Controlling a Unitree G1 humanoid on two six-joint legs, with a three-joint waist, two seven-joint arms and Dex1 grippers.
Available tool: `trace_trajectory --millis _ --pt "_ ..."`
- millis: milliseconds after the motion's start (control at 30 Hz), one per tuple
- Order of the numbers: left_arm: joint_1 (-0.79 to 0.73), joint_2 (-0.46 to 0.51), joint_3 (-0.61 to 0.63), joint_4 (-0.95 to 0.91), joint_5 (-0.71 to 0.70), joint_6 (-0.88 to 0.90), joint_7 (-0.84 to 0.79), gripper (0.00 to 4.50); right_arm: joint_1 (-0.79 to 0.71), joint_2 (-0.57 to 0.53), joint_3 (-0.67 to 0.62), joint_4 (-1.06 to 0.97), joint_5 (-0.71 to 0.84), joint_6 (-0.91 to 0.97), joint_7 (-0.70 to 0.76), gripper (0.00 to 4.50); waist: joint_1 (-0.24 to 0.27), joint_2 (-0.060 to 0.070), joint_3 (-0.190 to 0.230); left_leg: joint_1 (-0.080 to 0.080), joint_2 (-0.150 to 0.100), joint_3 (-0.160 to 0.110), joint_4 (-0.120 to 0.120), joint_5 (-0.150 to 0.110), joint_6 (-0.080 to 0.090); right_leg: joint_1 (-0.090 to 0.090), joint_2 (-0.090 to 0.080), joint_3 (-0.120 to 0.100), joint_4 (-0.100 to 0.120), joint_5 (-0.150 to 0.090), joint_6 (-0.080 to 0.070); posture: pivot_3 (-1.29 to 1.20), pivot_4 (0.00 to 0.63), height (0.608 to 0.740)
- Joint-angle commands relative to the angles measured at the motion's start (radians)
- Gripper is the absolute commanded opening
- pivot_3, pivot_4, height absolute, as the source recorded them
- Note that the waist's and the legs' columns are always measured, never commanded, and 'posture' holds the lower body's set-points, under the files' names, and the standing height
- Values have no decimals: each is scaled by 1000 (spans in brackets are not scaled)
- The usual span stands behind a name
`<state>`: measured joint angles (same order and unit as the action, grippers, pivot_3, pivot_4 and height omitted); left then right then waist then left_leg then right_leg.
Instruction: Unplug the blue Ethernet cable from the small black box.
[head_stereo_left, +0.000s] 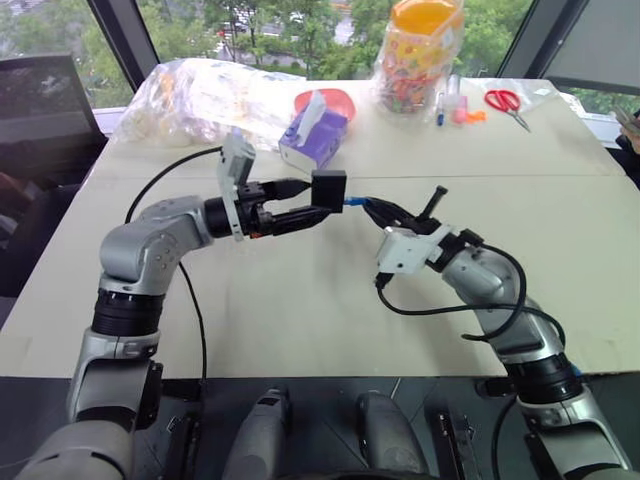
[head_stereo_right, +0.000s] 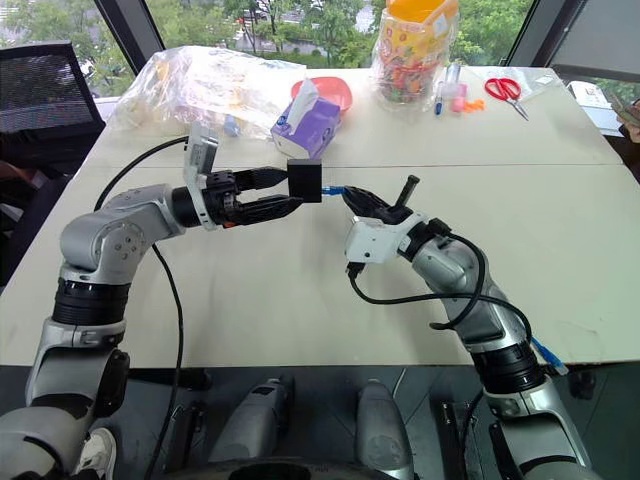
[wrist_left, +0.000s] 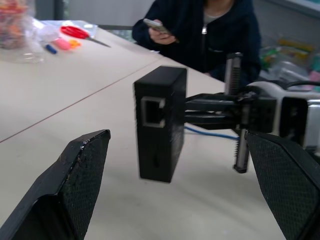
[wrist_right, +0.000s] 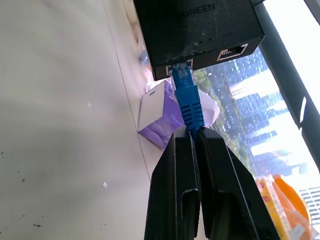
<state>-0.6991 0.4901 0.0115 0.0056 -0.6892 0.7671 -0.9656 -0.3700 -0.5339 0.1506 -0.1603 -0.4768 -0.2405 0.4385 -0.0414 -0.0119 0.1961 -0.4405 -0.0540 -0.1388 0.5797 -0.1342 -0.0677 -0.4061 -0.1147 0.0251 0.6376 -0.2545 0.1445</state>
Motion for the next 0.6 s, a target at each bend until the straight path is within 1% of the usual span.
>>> trace_trajectory --millis 33,167,267,400,433,500,533,600 --pt "-28 13 11 -3 -19 13 -35 4500 -10 -16 -10 -25 6 -40 -19 56 0 0 0 0 0 0 0 0 0 0 0 0 0 0 0 0 150 728" --pt "-33 17 13 -1 -15 20 -55 4500 -11 -30 -11 -22 21 -63 -9 56 0 0 0 0 0 0 0 0 0 0 0 0 0 0 0 0 150 728" --pt "-35 18 14 4 -13 19 -62 3658 -15 -40 -11 -17 28 -73 -4 0 0 0 0 0 0 0 0 0 0 0 0 0 0 0 0 0 150 728" --pt "-33 14 9 10 -5 13 -71 1973 -21 -45 -12 -28 47 -69 11 0 0 0 0 0 0 0 0 0 0 0 0 0 0 0 0 0 150 728" --pt "-31 12 5 11 -2 10 -75 1622 -20 -42 -12 -34 57 -62 19 0 0 0 0 0 0 0 0 0 0 0 0 0 0 0 0 0 150 728" --pt "-28 8 -6 14 6 2 -82 661 -20 -42 -11 -43 65 -58 30 0 0 0 0 0 0 0 0 0 0 0 0 0 0 0 0 0 150 728" --pt "-28 7 -11 17 10 -1 -86 417 -21 -42 -10 -46 67 -58 34 0 0 0 0 0 0 0 0 0 0 0 0 0 0 0 0 0 150 728" --pt "-27 7 -23 23 19 -6 -100 420 -21 -43 -8 -53 72 -57 43 0 0 0 0 0 0 0 0 0 0 0 0 0 0 0 0 0 150 728"
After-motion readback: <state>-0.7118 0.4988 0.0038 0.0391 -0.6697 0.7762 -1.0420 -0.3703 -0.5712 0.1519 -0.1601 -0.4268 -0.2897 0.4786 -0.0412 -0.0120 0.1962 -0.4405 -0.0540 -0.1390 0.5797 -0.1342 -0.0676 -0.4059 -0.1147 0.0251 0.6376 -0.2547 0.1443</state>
